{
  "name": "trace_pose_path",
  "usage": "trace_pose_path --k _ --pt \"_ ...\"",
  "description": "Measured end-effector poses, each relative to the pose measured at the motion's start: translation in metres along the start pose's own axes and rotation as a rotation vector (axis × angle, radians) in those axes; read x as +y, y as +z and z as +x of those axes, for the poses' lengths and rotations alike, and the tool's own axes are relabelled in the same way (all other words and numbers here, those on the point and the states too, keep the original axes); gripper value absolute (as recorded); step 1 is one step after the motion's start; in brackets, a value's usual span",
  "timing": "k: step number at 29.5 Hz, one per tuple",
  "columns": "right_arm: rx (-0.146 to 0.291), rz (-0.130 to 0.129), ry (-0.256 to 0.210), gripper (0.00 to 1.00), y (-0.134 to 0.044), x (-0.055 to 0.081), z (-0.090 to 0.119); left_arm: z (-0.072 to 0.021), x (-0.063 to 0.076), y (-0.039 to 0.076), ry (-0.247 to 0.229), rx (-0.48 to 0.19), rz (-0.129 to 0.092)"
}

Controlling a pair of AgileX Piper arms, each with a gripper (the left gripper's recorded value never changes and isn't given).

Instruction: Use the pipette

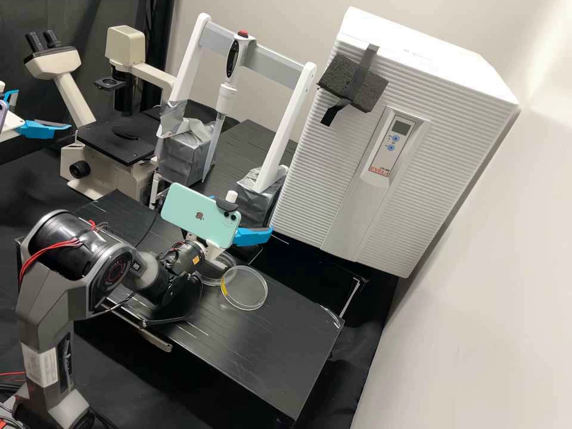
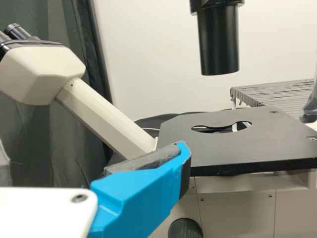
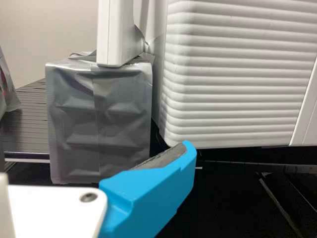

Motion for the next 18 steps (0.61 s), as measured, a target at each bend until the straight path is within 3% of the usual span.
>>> trace_pose_path --k 11,14,18 --pt "0.0 0.0 0.0 1.0 0.0 0.0 0.0 -0.0003 0.0 0.004 0.001 -0.011 0.0" --pt "0.0 0.0 0.0 1.0 0.0 0.0 0.0 -0.0025 0.005 0.013 0.017 -0.043 -0.001" --pt "0.0 0.0 0.0 1.0 0.0 0.0 0.0 -0.0116 0.022 0.037 0.074 -0.127 -0.006"
